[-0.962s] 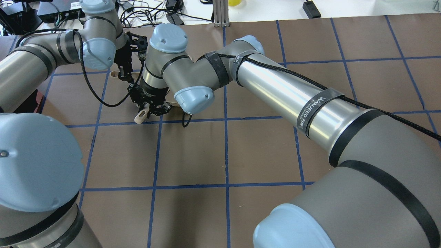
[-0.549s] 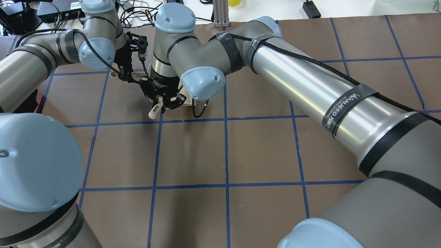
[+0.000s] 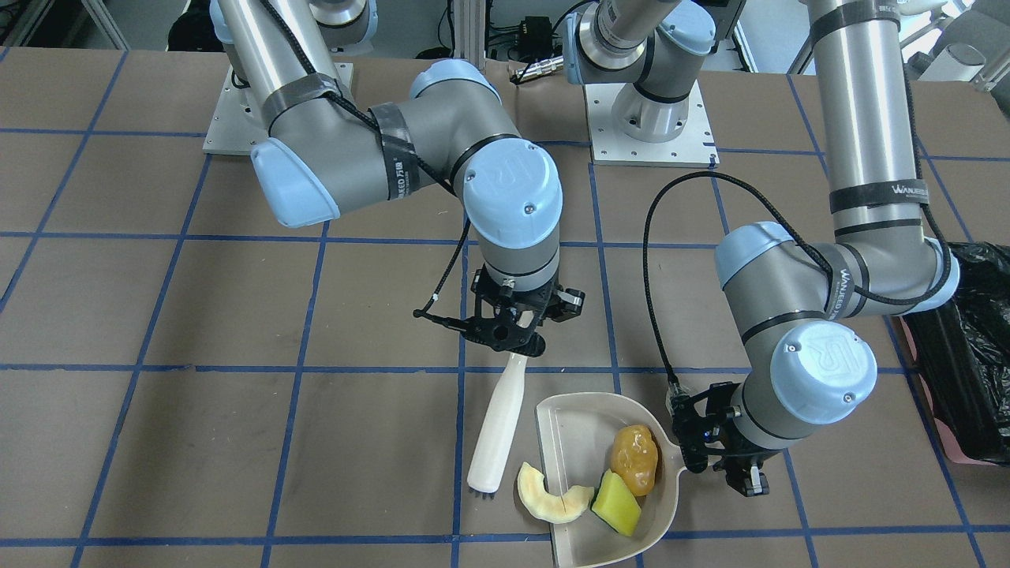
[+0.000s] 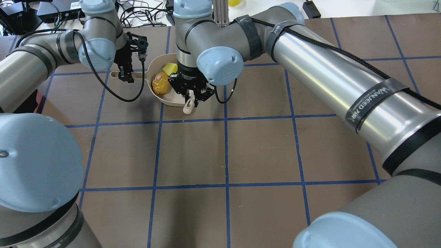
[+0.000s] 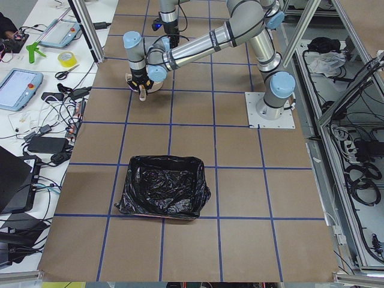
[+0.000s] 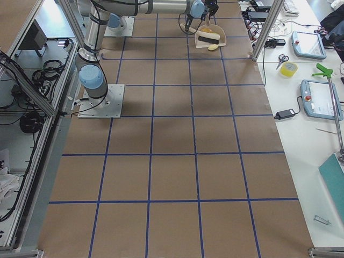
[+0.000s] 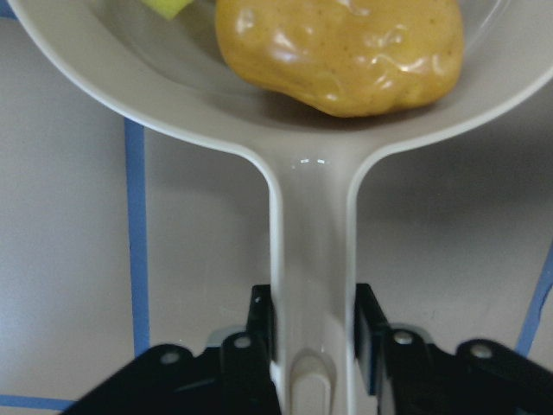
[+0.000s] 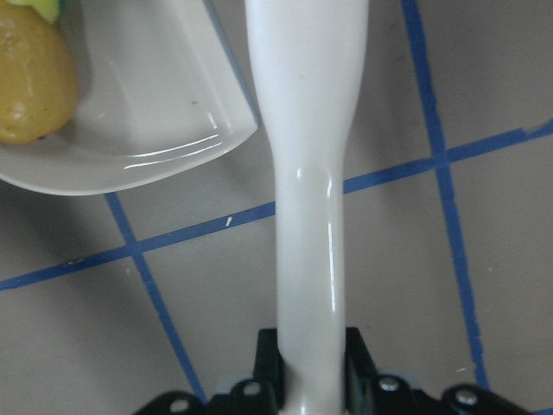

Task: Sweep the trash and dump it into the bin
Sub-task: 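Sweep the potato and yellow sponge into the dustpan with the right gripper's brush, then brush the remaining items farther into the dustpan with the right gripper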

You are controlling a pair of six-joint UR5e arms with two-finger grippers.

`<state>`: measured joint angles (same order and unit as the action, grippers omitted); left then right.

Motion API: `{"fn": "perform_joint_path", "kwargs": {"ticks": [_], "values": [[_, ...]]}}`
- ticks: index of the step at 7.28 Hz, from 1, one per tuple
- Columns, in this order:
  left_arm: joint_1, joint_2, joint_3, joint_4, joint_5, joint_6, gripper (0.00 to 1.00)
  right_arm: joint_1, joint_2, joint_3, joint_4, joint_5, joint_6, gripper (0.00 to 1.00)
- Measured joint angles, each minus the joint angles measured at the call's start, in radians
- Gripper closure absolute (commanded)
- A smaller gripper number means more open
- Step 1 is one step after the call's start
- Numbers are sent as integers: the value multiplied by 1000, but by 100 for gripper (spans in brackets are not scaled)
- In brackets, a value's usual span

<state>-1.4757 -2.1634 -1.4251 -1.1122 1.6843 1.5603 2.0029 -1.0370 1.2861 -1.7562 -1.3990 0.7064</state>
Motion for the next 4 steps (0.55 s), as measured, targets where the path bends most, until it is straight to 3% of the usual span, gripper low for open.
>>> {"fn": "perform_joint_path", "kwargs": {"ticks": [2, 4], "values": [[0, -1, 1, 0, 0, 0, 99, -40, -6, 18, 35, -94, -140, 100], [0, -1, 3, 0, 0, 0, 99, -50, 12, 42, -13, -121, -230, 100]]}}
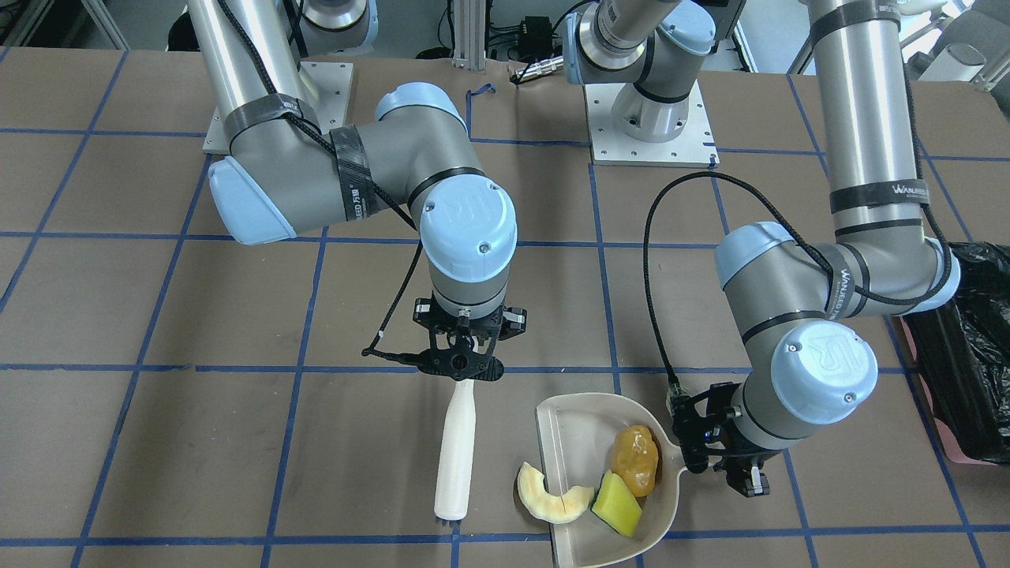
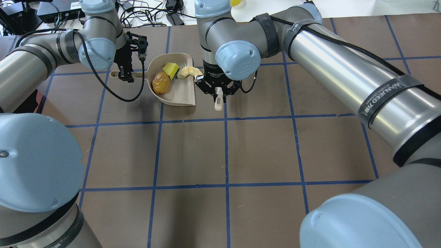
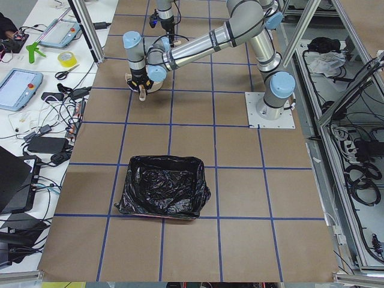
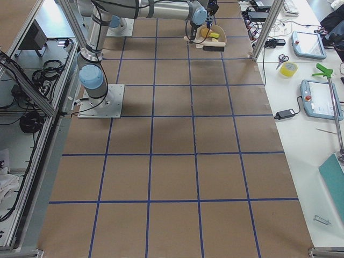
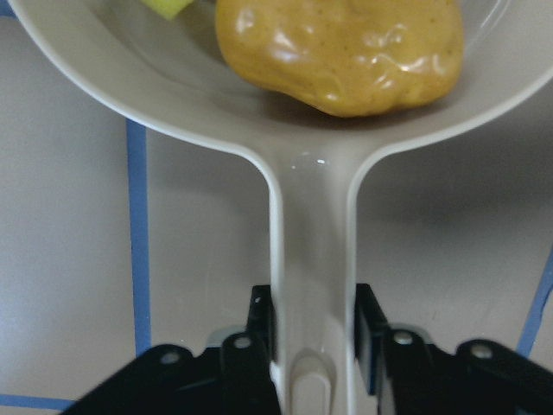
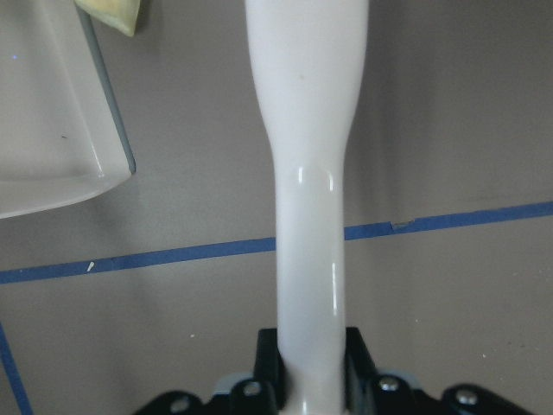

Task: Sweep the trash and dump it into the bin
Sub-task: 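Brush the remaining items farther into the dustpan with the right gripper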

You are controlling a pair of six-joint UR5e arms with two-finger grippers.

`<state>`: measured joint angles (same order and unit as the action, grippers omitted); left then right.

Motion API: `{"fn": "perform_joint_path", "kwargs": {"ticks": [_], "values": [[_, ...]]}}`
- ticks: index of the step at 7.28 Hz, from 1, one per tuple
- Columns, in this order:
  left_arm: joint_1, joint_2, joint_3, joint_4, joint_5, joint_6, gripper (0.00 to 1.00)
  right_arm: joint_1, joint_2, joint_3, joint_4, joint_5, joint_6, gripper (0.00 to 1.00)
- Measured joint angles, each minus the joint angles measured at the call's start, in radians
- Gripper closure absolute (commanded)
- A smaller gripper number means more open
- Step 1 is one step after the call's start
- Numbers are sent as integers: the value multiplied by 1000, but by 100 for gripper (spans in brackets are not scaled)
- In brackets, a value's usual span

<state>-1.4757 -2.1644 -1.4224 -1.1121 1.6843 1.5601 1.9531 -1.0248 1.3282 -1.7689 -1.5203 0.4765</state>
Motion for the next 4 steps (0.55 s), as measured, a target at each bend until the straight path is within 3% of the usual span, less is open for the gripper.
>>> {"fn": "perform_joint_path", "kwargs": {"ticks": [4], "values": [[0, 0, 0, 0, 0, 0, 99, 5, 100, -8, -172, 7, -42, 100]]}}
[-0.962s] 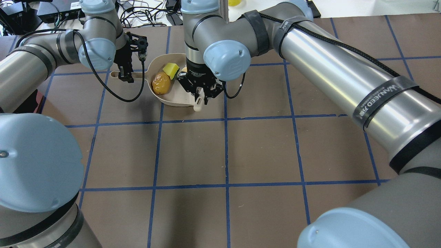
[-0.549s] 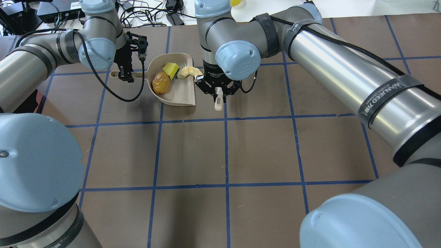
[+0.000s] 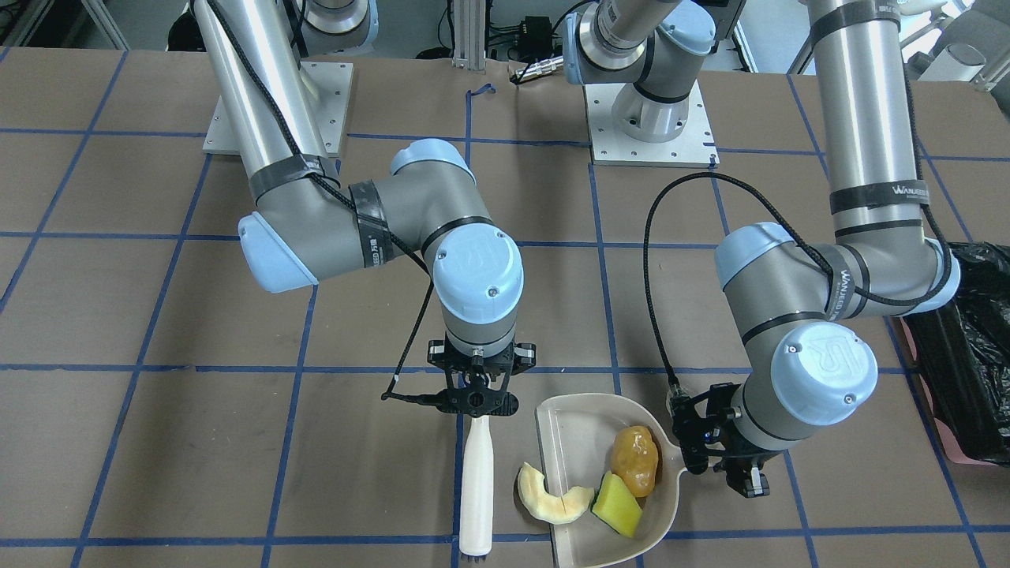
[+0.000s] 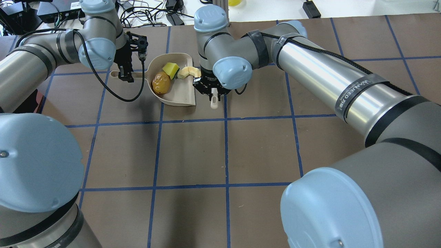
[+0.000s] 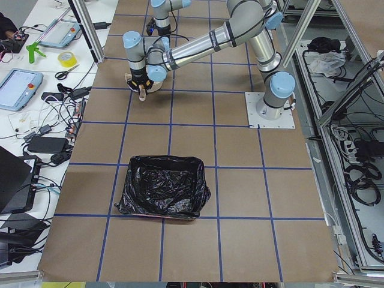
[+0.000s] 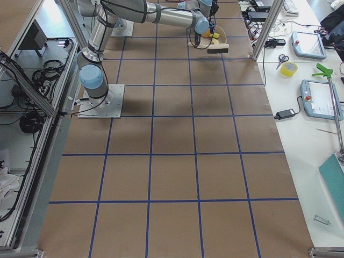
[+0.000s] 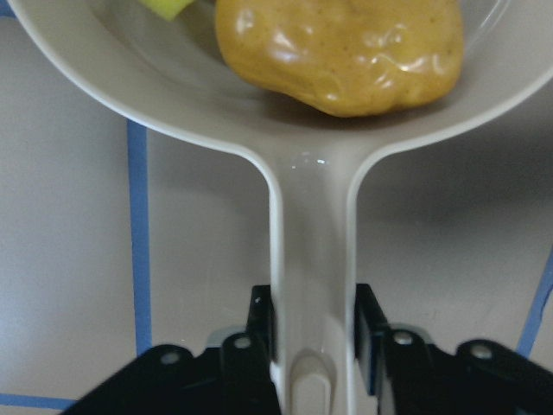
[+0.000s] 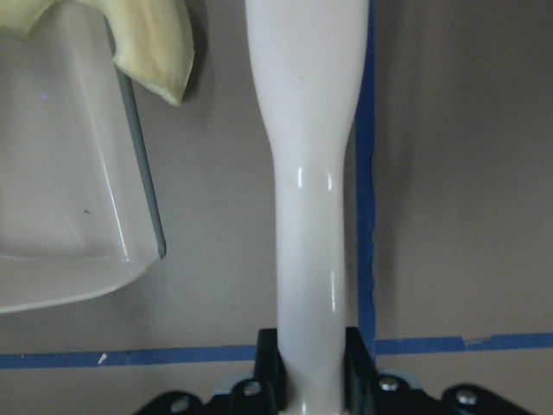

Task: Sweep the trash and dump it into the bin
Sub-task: 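Brush the remaining items farther into the dustpan with the right gripper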

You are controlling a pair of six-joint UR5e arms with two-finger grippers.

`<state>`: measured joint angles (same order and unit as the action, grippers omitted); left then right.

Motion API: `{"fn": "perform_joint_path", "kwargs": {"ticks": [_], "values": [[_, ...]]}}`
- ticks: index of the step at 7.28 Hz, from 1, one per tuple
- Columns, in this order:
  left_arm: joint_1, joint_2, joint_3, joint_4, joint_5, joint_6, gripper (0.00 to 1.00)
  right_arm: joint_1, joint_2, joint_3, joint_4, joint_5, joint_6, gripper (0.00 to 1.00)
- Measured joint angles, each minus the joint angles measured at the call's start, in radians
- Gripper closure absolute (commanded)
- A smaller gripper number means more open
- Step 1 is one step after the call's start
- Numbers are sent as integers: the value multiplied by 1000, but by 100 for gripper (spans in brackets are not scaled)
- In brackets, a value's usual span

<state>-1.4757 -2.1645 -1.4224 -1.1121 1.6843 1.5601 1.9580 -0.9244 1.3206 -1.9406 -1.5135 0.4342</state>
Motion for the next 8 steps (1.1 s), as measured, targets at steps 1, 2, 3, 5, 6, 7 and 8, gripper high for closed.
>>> {"fn": "perform_joint_path", "kwargs": {"ticks": [1, 2, 3, 5, 6, 7, 8], "values": [[0, 0, -1, 0, 0, 0, 99, 2, 19, -13, -19, 9, 1, 100], [0, 1, -2, 0, -1, 0, 99, 7, 40, -36, -27, 31, 10, 100], [0, 2, -3, 0, -1, 0, 99, 15, 65, -62, -30, 53, 24, 100], [0, 2, -4, 0, -1, 0, 99, 35, 107, -98, -32, 122, 67, 100], [0, 2, -3, 0, -2, 0, 99, 50, 117, -115, -32, 141, 105, 100], [0, 3, -3, 0, -2, 0, 99, 72, 122, -134, -32, 153, 151, 100], [0, 3, -3, 0, -2, 0, 99, 90, 125, -150, -30, 167, 185, 100]]}}
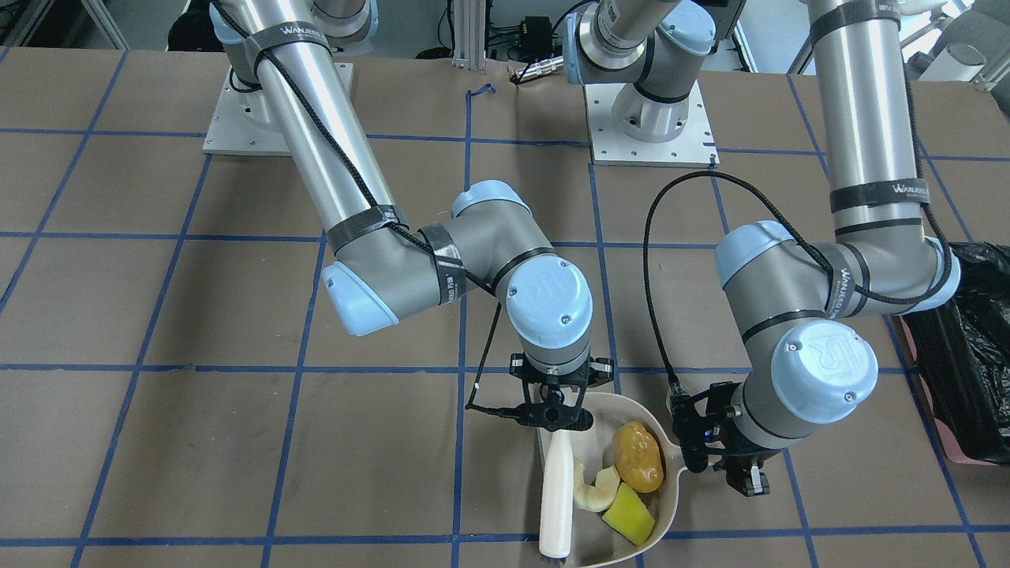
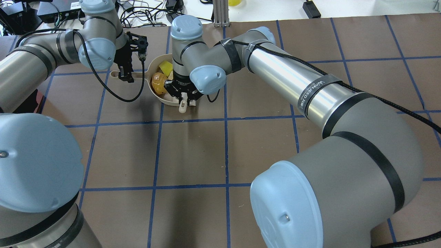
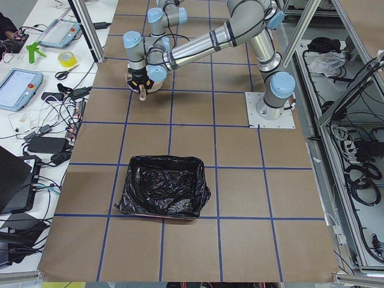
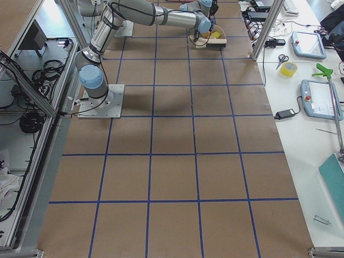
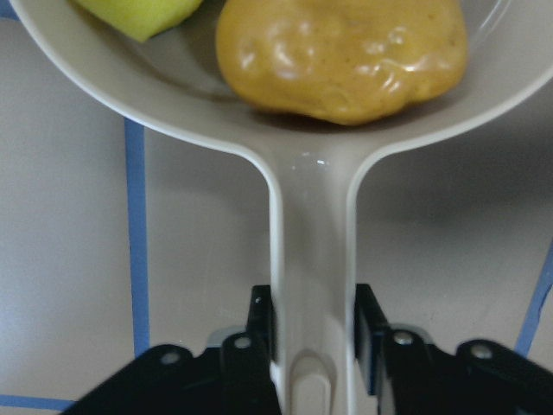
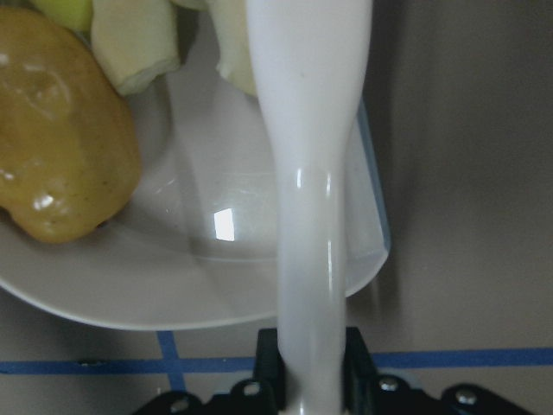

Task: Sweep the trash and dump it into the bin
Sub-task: 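Brush the remaining items farther into the dustpan with the right gripper, then carry the dustpan to the bin with the left gripper while the right returns the brush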

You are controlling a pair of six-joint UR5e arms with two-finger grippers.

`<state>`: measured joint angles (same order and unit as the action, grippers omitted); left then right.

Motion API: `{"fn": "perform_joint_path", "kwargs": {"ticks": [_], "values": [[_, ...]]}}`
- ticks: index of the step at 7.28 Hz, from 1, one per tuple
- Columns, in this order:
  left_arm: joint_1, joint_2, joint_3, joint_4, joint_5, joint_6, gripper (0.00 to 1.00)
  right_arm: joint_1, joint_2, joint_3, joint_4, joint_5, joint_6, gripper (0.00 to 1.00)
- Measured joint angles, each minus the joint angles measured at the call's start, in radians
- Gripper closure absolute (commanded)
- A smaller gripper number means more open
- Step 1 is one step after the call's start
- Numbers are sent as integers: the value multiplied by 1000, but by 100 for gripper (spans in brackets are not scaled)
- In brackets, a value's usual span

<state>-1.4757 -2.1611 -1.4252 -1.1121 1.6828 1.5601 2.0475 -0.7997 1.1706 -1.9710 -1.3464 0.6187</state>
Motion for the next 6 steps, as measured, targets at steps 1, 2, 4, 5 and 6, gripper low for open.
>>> {"fn": "perform_joint_path", "kwargs": {"ticks": [1, 2, 4, 5, 6], "values": [[0, 1, 0, 0, 0, 0, 99, 5, -3, -8, 8, 6, 3, 100], [0, 1, 0, 0, 0, 0, 99, -6, -14, -10, 26, 3, -16, 100], [0, 3, 0, 0, -1, 0, 99, -56, -57, -8, 102, -8, -76, 100], [0, 4, 0, 0, -2, 0, 99, -83, -83, -7, 153, -22, -108, 100], [-1, 3, 0, 0, -2, -1, 99, -118, -112, -6, 210, -43, -143, 100]]}}
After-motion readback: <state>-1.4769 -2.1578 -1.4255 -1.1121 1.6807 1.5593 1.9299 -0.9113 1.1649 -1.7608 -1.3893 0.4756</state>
